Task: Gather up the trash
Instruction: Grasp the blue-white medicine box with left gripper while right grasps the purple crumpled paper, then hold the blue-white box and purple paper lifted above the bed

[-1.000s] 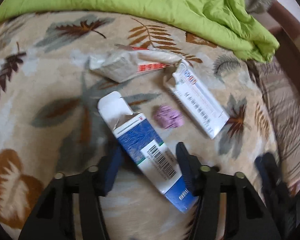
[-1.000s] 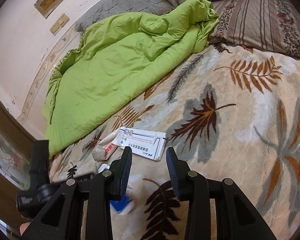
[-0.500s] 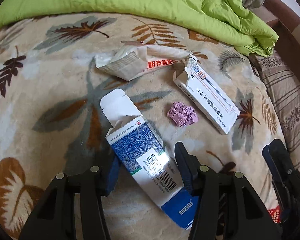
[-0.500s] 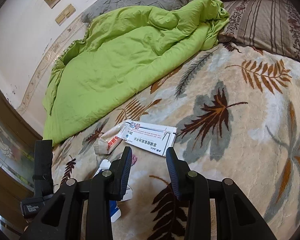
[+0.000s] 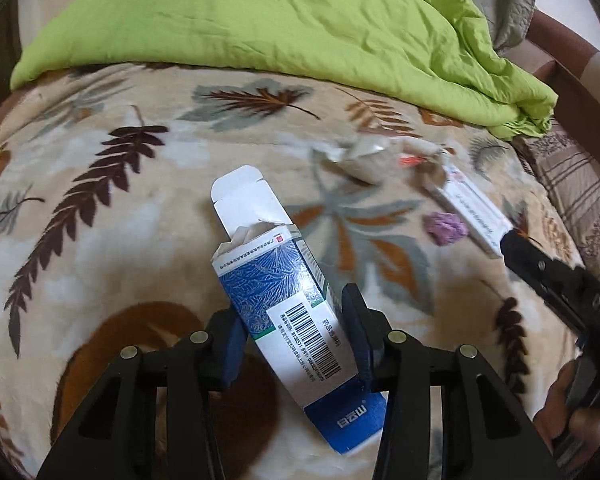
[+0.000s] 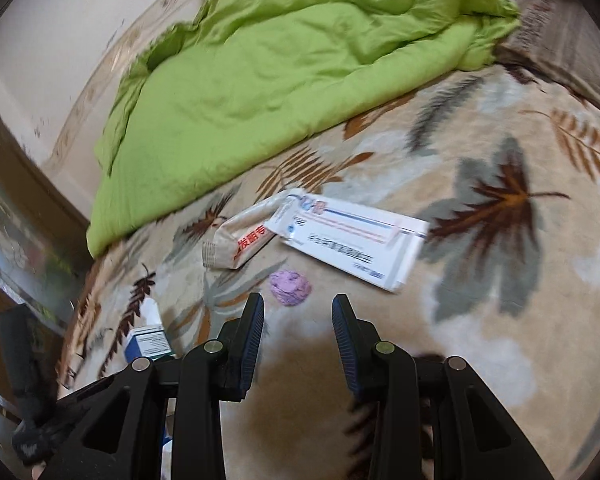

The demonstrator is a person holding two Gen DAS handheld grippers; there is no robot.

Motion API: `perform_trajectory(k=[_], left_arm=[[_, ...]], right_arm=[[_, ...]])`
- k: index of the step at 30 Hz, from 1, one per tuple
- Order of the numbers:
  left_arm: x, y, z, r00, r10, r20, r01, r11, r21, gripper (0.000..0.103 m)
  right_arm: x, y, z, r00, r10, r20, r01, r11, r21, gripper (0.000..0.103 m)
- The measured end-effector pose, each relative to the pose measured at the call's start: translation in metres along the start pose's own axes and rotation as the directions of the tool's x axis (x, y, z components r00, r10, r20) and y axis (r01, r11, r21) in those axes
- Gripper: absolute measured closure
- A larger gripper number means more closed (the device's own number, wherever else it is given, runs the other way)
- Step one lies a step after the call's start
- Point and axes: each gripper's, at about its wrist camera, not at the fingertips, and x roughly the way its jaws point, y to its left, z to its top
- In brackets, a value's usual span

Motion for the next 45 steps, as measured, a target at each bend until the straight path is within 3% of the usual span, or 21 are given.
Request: perform_trajectory(k=[6,12,15,26,36,45], left_arm=[[0.0,-0.014,-0.001,0.995,0.047,0.086,-0.055,0.994,0.09,0.062],[0.002,-0.022,0.0,0.994,0.051,0.095,-0.063,0.99,0.128,0.064],[0.001,-0.024,0.001,0.994,0.042,0.102,-0.055,0.99,0.128,0.065],[-0.031,-0.034,-0.021,0.976,0.102,0.193,-0.137,0.975,0.174,0.065],[-0.083,-0.04,-0.08,0.954,0.151,0.259,-0.213,0.95,0.229,0.065],[-0.099,-0.042,-0.103,0.939,0.163,0.302,-0.243,0.938,0.249,0.065]], right_arm=[[0.042,0.022,0.009,0.995,-0.096,-0.038,0.092,0.99,-0.111,0.064],[0.062,0.031,0.005,0.987,-0.147,-0.071,0.132,0.974,-0.182,0.072],[0.047,0.035,0.003,0.989,-0.149,-0.011,0.144,0.968,-0.204,0.073],[-0.029,0.055,-0.029,0.98,-0.156,0.122,0.182,0.95,-0.253,0.073],[-0.089,0.067,-0.08,0.979,-0.144,0.145,0.178,0.951,-0.255,0.073],[-0.106,0.07,-0.098,0.977,-0.15,0.15,0.185,0.948,-0.258,0.073]])
